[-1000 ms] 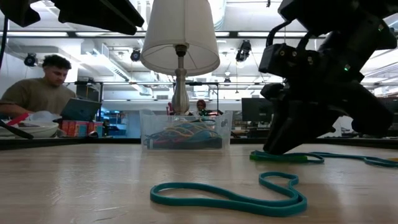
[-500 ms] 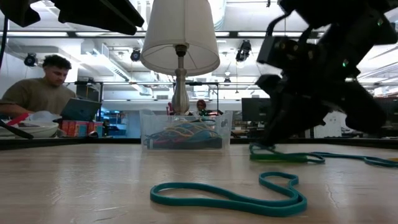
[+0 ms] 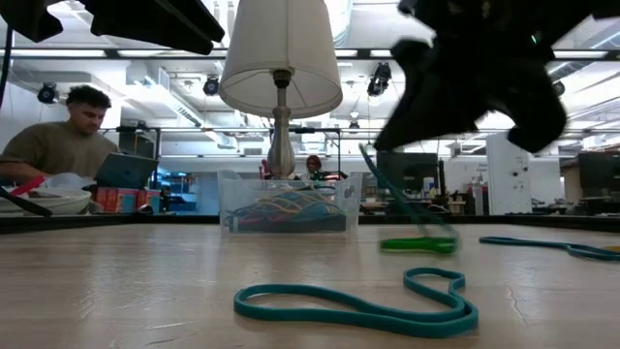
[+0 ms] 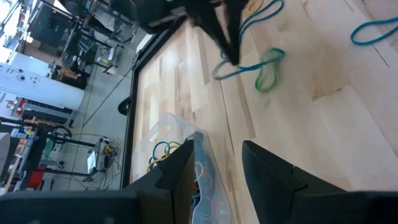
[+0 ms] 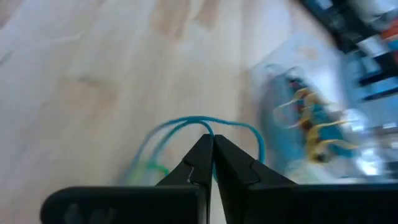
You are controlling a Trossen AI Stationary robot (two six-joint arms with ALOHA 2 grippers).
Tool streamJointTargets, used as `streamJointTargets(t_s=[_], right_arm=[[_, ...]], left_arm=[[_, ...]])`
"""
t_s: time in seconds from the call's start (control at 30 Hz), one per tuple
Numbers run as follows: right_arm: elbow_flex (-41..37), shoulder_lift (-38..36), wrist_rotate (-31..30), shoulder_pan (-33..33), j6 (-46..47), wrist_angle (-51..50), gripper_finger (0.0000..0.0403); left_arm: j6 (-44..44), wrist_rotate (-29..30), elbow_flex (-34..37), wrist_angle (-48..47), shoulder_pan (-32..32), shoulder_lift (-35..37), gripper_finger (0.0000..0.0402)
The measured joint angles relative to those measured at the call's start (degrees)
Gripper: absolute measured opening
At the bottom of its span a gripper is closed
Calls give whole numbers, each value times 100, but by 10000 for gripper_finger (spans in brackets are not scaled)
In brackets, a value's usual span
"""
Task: Pick and place rubber bands into bin
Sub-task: Put the blue rubber band into the transparent container
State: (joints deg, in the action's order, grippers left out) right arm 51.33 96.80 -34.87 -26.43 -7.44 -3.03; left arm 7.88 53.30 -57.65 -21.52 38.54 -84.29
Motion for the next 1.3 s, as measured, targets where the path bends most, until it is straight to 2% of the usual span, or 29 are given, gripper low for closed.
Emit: streamJointTargets(t_s=[0.3,0.63,0.9,1.13,1.3], right_arm=[[434,-390,-1071,100,-1112,74,8],[1358,-511,-1153,953,-2351,94,8],[1743,-491,-38,1880,-2531,88,8],[1604,-338,1240,2674,-2147,225,8],[1533,54,1585,3055,-1927,272,8]], left_arm=[[-2,1,0,2,-7,0,118],[-2,2,0,0,-7,0,118],[-4,2,0,0,-9,0,118],[-2,2,0,-2,-9,0,118],[-2,2,0,0,-9,0,118]])
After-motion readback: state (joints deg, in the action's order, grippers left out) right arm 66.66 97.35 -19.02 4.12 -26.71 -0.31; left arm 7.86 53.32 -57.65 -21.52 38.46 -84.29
